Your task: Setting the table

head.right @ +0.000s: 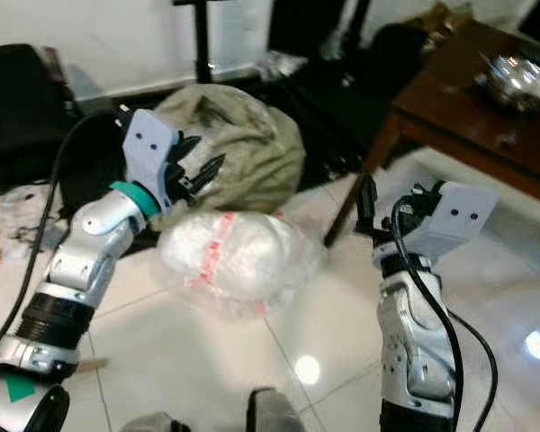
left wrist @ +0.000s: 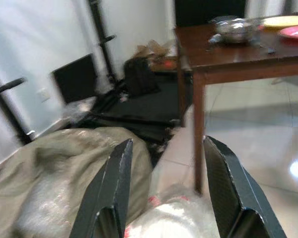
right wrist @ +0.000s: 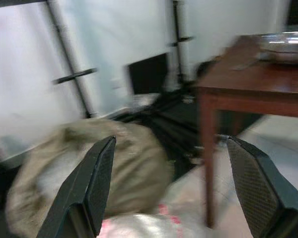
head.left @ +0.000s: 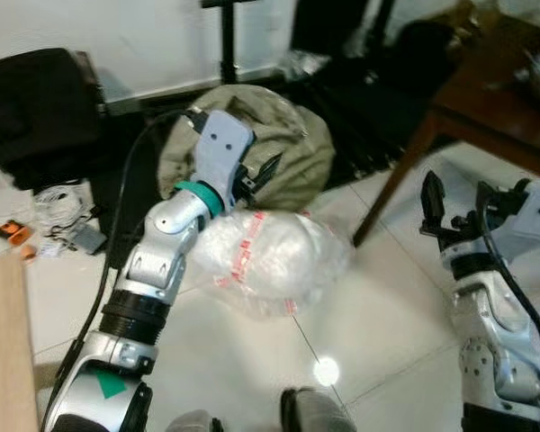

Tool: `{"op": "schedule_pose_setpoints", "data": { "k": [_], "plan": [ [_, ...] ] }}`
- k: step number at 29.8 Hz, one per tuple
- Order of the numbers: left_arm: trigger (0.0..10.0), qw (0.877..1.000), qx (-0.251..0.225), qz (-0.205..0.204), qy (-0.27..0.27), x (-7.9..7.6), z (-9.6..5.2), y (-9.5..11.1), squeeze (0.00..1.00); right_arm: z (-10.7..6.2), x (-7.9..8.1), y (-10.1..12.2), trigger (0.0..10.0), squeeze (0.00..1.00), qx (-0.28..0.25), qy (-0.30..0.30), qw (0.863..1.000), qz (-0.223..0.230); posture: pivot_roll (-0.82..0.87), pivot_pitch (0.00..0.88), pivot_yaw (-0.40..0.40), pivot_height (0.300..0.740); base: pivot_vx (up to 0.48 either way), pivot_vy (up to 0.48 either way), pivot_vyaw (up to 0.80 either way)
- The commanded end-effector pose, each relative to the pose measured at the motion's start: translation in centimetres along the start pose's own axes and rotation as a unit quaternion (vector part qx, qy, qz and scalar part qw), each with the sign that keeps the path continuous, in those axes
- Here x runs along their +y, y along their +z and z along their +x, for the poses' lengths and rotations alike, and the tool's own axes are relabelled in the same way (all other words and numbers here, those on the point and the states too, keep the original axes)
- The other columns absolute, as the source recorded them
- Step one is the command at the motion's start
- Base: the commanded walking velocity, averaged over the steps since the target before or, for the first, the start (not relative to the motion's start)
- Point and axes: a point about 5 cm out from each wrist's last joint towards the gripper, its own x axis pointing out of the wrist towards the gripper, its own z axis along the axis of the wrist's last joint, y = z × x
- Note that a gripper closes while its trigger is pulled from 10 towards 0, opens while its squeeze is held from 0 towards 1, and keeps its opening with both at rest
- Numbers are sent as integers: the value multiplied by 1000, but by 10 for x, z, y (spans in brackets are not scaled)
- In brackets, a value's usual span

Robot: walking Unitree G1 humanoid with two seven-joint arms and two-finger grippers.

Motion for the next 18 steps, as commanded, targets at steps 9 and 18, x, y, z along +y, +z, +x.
{"op": "schedule_pose_setpoints", "data": {
  "k": [9,18],
  "plan": [
    [10000,1000,3,-13,-12,-3,2,0,0,0,1,3,10000,0,-7,1,1000,0,37,22,46,740,0,0,-800],
    [10000,999,-2,-27,-19,-4,2,2,0,1,1,4,10000,0,-9,1,1000,0,36,21,47,740,0,0,-800]
  ]
}}
